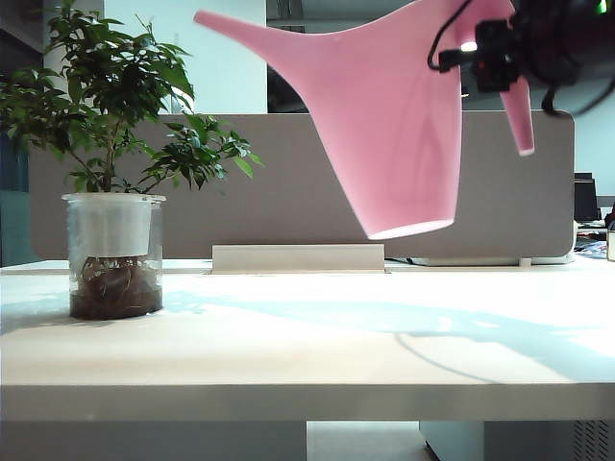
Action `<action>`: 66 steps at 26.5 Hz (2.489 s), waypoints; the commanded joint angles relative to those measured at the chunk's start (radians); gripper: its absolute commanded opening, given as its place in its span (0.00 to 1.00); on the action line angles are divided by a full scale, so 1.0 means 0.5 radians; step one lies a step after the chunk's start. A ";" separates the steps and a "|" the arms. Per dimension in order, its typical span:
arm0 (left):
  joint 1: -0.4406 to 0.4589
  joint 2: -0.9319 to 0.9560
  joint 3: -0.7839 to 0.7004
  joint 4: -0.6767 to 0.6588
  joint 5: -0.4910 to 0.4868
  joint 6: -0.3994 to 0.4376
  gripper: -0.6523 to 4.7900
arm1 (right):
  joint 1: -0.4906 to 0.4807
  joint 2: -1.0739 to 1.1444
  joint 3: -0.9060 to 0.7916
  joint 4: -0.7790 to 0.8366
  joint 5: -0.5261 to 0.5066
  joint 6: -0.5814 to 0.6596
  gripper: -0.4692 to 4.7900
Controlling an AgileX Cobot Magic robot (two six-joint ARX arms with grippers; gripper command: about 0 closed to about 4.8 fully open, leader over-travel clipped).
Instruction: Pick up the watering can from the table, water the potted plant, and put the can back.
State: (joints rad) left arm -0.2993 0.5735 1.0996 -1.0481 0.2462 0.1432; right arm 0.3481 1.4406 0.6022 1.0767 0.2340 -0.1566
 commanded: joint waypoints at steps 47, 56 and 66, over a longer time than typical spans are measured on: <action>0.003 -0.002 0.005 0.019 0.002 0.012 0.11 | 0.112 -0.101 -1.132 0.666 -0.127 0.203 0.10; 0.003 -0.002 0.005 0.019 0.004 0.012 0.11 | 0.198 -0.399 -1.206 0.382 -0.200 0.210 0.08; 0.003 -0.004 0.005 0.018 0.008 0.012 0.11 | 0.183 -1.680 -1.204 -1.476 -0.206 0.209 0.08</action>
State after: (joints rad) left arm -0.3000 0.5732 1.0996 -1.0481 0.2466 0.1432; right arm 0.4450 0.6594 0.0074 0.4664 0.1329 -0.0528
